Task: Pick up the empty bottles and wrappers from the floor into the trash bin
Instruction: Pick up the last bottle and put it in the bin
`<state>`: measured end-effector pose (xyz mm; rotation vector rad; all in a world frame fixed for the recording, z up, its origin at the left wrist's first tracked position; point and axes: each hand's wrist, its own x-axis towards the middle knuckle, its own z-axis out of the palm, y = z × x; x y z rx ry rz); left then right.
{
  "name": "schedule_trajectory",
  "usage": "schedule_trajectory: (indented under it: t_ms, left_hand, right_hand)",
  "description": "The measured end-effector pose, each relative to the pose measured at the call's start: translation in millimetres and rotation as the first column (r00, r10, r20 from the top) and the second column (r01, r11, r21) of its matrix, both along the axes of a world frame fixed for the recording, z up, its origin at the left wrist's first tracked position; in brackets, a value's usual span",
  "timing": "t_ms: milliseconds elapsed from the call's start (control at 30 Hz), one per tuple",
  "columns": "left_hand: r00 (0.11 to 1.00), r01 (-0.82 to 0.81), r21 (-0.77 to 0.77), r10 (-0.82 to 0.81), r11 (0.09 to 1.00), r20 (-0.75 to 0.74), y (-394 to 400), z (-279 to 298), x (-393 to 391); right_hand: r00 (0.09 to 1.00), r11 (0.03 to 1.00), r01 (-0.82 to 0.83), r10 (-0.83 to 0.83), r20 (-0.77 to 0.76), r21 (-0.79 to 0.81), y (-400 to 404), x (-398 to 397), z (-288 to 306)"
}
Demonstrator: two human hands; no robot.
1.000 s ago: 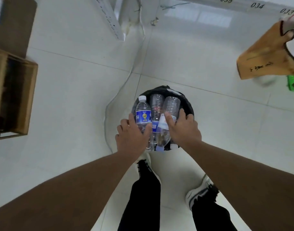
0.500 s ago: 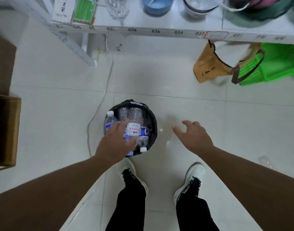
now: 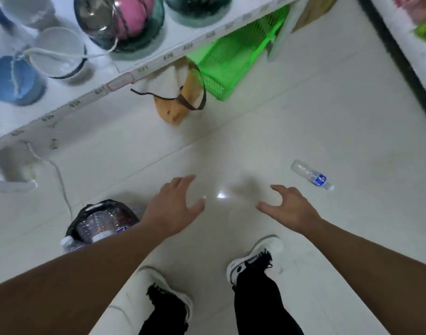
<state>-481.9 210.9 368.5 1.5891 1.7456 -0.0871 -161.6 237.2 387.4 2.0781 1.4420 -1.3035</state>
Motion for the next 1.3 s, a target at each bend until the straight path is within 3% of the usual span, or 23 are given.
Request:
schedule_trajectory:
  t_ms: [133, 433, 833, 1100, 1300]
  left_hand:
    - [0.992, 0.125, 0.003, -0.125, 0.992, -0.018, 38, 13, 82]
    - [0.923, 0.385, -0.022, -0.385, 0.923, 0.003, 100, -3, 265]
    - [0.791, 0.609, -0.175, -0.61, 0.774, 0.055, 210, -52, 384]
    - [0.713, 0.688, -0.189, -0.701, 0.701, -0.006, 247, -124, 424]
    - [0.705, 0.681, -0.172, -0.701, 0.712, -0.108, 228, -255, 464]
  right_hand:
    - [0.988, 0.988, 0.157, -0.157, 0.004, -0.007, -6, 79, 5]
    - [0.958, 0.958, 0.285, -0.286, 0.022, 0.014, -4, 224, 7]
    - [0.858, 0.855, 0.513, -0.506, 0.09, -0.076, 42, 292, -35]
    - [0.833, 0.827, 0.553, -0.549, 0.069, -0.1, 84, 317, -109]
    - [0.932, 0.929, 0.363, -0.361, 0.038, -0.073, 98, 346, -248]
